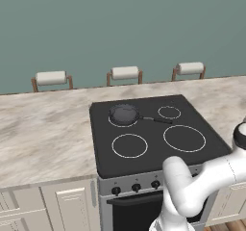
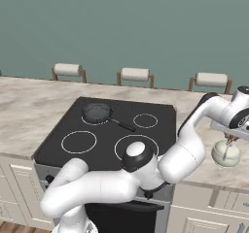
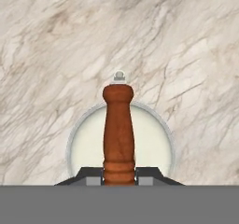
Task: Pick the kettle from the counter and place it on a stove burner. Then turn the burner on.
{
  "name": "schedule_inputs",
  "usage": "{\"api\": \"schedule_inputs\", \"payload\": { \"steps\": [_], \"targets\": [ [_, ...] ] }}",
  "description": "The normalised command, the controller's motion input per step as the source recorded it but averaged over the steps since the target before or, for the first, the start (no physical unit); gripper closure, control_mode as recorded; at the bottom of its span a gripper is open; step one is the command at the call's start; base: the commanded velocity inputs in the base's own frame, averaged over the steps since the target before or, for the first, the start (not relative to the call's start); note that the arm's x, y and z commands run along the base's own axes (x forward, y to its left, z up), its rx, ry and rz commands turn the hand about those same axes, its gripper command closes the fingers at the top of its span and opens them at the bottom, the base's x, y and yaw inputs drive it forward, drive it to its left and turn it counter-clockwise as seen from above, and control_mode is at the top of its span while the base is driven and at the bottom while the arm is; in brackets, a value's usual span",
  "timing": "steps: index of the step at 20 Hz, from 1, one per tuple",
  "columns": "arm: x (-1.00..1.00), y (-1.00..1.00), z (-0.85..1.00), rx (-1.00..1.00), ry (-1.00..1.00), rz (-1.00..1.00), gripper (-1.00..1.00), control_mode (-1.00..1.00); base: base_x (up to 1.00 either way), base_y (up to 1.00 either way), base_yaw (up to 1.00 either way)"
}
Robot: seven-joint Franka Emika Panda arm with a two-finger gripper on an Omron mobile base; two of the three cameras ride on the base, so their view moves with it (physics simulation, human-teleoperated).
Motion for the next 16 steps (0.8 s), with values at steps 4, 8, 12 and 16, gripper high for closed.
{"api": "schedule_inputs", "payload": {
  "steps": [4, 8, 12, 16],
  "targets": [
    [-0.05, 0.00, 0.00, 0.00, -0.06, 0.00, 1.00, -1.00, 0.00, 0.00, 0.00],
    [-0.28, 0.08, 0.03, 0.06, -0.27, 0.00, 1.00, -1.00, 0.00, 0.00, 0.00],
    [-0.44, 0.27, 0.23, 0.14, -0.45, 0.00, 1.00, -1.00, 0.00, 0.00, 0.00],
    [-0.39, 0.63, 0.33, 0.20, -0.55, 0.00, 1.00, -1.00, 0.00, 0.00, 0.00]
  ]
}}
